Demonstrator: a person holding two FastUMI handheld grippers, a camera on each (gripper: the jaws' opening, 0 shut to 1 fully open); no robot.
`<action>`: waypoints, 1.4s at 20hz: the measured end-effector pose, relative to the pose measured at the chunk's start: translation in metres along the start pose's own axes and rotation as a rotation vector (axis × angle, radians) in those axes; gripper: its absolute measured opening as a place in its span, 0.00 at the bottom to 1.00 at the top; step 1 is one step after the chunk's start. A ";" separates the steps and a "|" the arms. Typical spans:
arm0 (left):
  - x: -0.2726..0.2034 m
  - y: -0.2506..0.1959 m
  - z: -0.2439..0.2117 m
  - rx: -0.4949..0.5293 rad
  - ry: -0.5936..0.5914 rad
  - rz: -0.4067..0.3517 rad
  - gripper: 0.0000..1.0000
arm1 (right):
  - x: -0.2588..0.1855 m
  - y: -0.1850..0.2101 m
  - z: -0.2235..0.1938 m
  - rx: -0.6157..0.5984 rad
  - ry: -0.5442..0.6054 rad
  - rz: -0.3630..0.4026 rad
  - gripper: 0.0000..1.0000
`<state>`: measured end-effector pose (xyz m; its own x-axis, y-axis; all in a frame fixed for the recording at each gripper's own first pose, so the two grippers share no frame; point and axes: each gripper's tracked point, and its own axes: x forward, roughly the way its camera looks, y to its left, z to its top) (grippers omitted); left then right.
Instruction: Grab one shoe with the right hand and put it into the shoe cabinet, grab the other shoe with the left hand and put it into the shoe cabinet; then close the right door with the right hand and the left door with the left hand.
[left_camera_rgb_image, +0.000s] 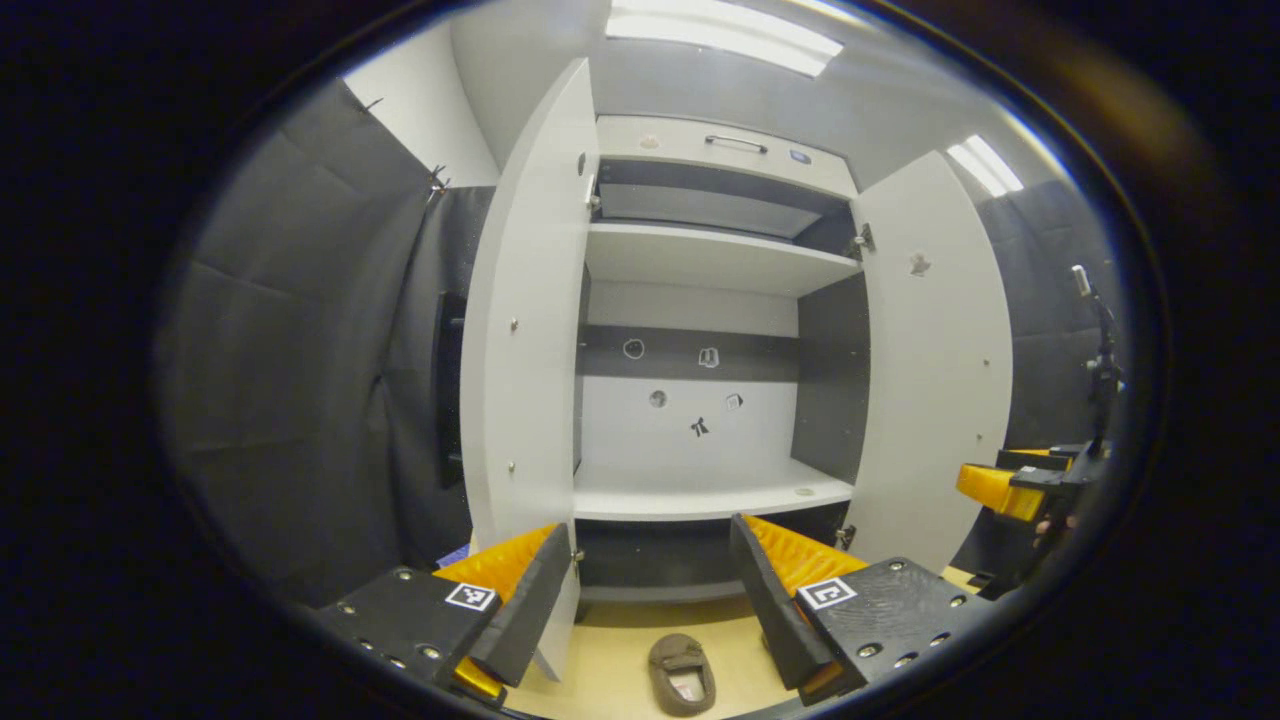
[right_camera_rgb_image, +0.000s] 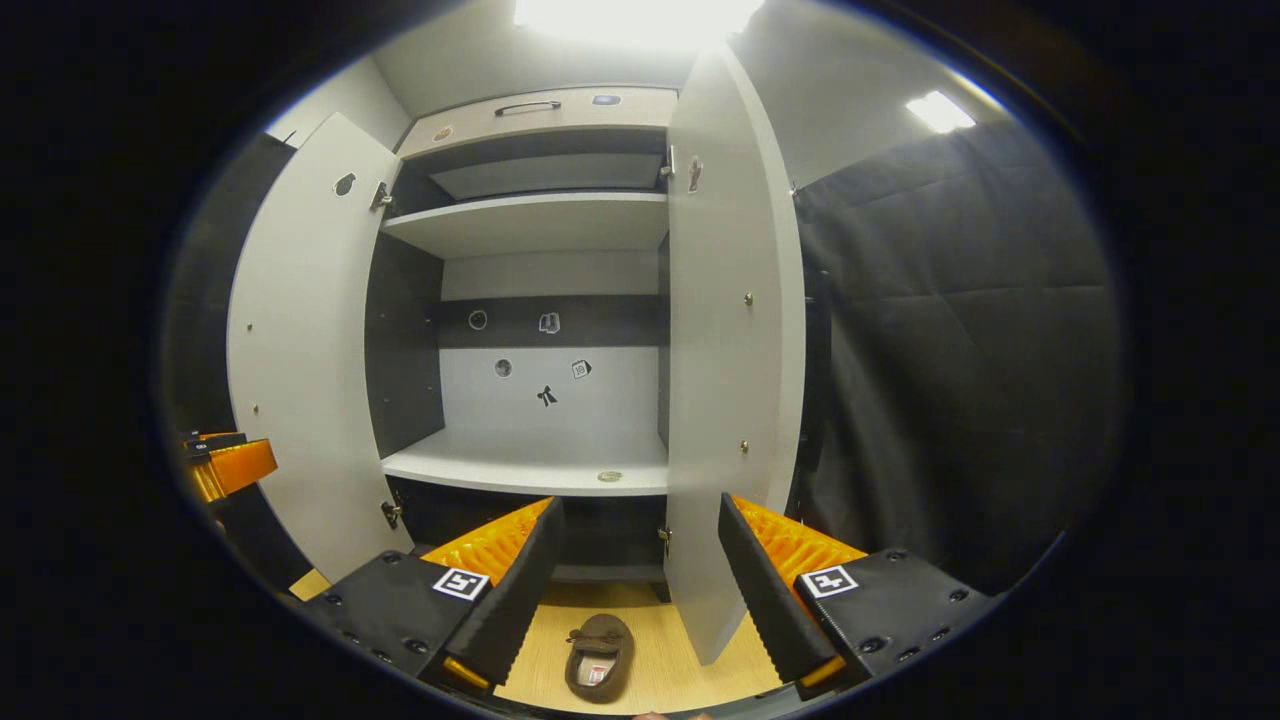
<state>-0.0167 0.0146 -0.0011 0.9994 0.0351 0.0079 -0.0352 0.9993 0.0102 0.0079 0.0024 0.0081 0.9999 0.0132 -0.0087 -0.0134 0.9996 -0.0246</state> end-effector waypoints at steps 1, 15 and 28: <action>0.000 0.001 0.000 0.003 0.000 0.002 0.93 | 0.002 0.000 0.002 -0.001 -0.002 -0.002 0.97; -0.007 0.004 -0.019 -0.009 0.036 0.003 0.93 | 0.031 0.034 -0.004 0.020 0.074 0.089 0.97; -0.016 -0.008 -0.076 0.004 0.130 -0.055 0.93 | 0.070 0.106 -0.165 0.018 0.441 0.296 0.97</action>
<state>-0.0314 0.0066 -0.0770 0.9923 -0.0188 -0.1222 0.0203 0.9997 0.0112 0.0752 0.1049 -0.1601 0.8546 0.2870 -0.4327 -0.2905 0.9550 0.0596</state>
